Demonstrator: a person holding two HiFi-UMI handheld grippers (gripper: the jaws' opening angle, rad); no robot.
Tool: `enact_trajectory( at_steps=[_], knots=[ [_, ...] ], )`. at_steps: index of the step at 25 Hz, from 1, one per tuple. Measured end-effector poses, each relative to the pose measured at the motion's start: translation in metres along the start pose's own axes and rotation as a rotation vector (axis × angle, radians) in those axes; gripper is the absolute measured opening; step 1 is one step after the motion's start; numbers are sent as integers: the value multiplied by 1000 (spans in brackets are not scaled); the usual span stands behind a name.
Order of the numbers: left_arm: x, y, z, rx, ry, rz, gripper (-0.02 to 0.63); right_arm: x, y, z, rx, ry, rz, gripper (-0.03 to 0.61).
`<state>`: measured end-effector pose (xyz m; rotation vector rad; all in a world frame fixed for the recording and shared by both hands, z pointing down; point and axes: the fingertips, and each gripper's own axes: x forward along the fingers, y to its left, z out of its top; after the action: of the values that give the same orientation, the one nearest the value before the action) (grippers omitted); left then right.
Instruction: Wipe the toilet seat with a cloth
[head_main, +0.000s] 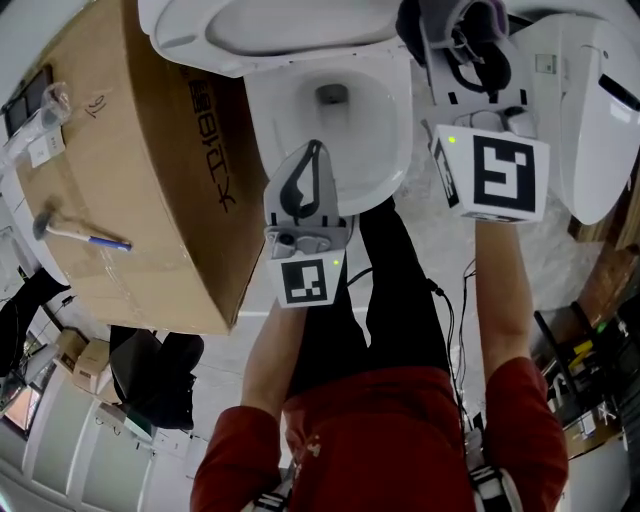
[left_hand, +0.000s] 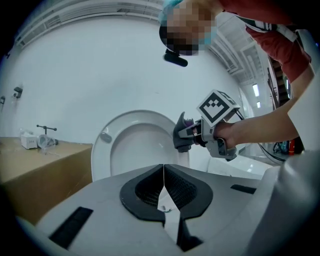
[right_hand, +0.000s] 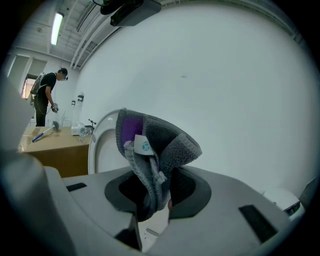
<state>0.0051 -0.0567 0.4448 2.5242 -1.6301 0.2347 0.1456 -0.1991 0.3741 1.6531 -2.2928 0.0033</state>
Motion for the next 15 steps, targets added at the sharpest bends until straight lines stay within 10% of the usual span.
enact_trajectory(
  at_steps=[15],
  knots=[
    [32,3,-33,18,49,-4,17,16,7,-99,51,92,35,89]
  ],
)
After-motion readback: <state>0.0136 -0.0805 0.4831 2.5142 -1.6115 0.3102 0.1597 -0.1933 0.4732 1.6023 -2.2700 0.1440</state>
